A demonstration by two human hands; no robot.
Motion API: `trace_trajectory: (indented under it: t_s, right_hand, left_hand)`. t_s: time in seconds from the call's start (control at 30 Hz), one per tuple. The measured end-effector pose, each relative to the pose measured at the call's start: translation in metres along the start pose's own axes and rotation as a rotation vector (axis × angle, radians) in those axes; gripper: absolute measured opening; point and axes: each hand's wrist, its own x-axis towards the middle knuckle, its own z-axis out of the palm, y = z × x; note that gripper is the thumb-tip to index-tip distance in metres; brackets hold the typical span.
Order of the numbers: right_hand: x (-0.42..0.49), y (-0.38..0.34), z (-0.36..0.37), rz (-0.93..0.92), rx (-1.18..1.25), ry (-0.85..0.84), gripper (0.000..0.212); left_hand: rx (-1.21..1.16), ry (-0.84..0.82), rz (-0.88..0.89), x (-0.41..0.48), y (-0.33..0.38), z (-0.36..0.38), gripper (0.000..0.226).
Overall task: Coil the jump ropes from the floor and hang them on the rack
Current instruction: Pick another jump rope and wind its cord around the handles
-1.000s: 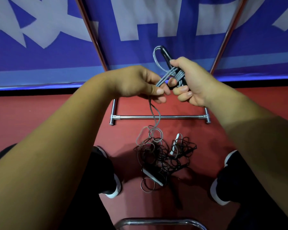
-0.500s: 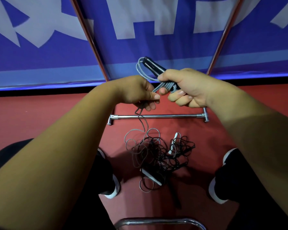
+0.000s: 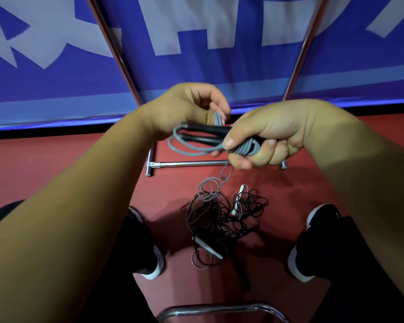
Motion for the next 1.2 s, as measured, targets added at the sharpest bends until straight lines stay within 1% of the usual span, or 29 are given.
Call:
trace_trajectory:
  t_s: [0.07,0.13,0.23,0.3,0.4,0.5,0.57,0.63,0.67,0.7,0.73,0.77,0.8,0.87,0.9,1.0,1.1,1.2]
  right_hand:
    - [0.008,0.005,-0.003,0.086,-0.047,0.027,0.033]
    - [0.016,0.01,-0.008,0.116,-0.03,0.078,0.02]
    - [0.025,0.016,-0.014,0.147,-0.066,0.191,0.016]
    - [0.031,0.02,-0.017,0.153,-0.08,0.26,0.017]
    - [0.045,0.025,-0.02,0.103,-0.063,0.414,0.012]
    - [0.057,0.029,-0.027,0.003,-0.117,0.657,0.009]
    - [0.063,0.031,-0.03,-0.04,-0.185,0.792,0.013]
    - [0.066,0.029,-0.029,-0.086,-0.184,0.887,0.016]
    - [0.067,0.027,-0.028,-0.119,-0.159,0.919,0.017]
    - [0.068,0.025,-0.027,-0.151,-0.122,0.943,0.017]
    - [0.069,0.024,-0.027,-0.181,-0.067,0.949,0.016]
    - [0.07,0.022,-0.027,-0.215,0.012,0.932,0.012]
    - [0.07,0.02,-0.027,-0.247,0.106,0.895,0.007]
    - [0.068,0.017,-0.029,-0.302,0.269,0.817,0.006]
    - [0.067,0.016,-0.03,-0.325,0.326,0.789,0.006]
    - [0.06,0.013,-0.031,-0.378,0.439,0.718,0.006]
    - [0.05,0.012,-0.032,-0.408,0.575,0.588,0.017]
    - [0.042,0.011,-0.037,-0.44,0.645,0.491,0.042]
  left_hand:
    - [0.034,-0.019,0.012,0.006,0.004,0.002,0.031]
    - [0.14,-0.02,0.005,0.007,0.008,0.004,0.035]
    - [0.335,-0.005,0.005,0.007,0.015,0.01,0.038]
    - [0.454,-0.01,0.018,0.007,0.018,0.015,0.034]
    - [0.61,-0.026,-0.016,0.008,0.022,0.018,0.031]
    - [0.766,0.043,-0.054,0.009,0.023,0.017,0.037]
    - [0.828,0.097,-0.119,0.011,0.02,0.018,0.033]
    - [0.891,0.128,-0.239,0.012,0.015,0.02,0.017]
    - [0.876,0.121,-0.309,0.012,0.012,0.022,0.012]
    - [0.838,0.101,-0.384,0.013,0.009,0.024,0.02]
    - [0.769,0.075,-0.456,0.013,0.005,0.025,0.03]
    - [0.677,0.063,-0.5,0.013,0.002,0.026,0.034]
    - [0.577,0.077,-0.507,0.013,0.0,0.025,0.035]
    - [0.385,0.141,-0.456,0.013,-0.005,0.023,0.031]
    - [0.339,0.173,-0.406,0.012,-0.005,0.02,0.029]
    - [0.332,0.21,-0.257,0.01,-0.005,0.007,0.024]
    - [0.261,0.204,-0.15,0.007,0.0,-0.004,0.02]
    - [0.096,0.155,-0.049,0.003,0.006,-0.003,0.014]
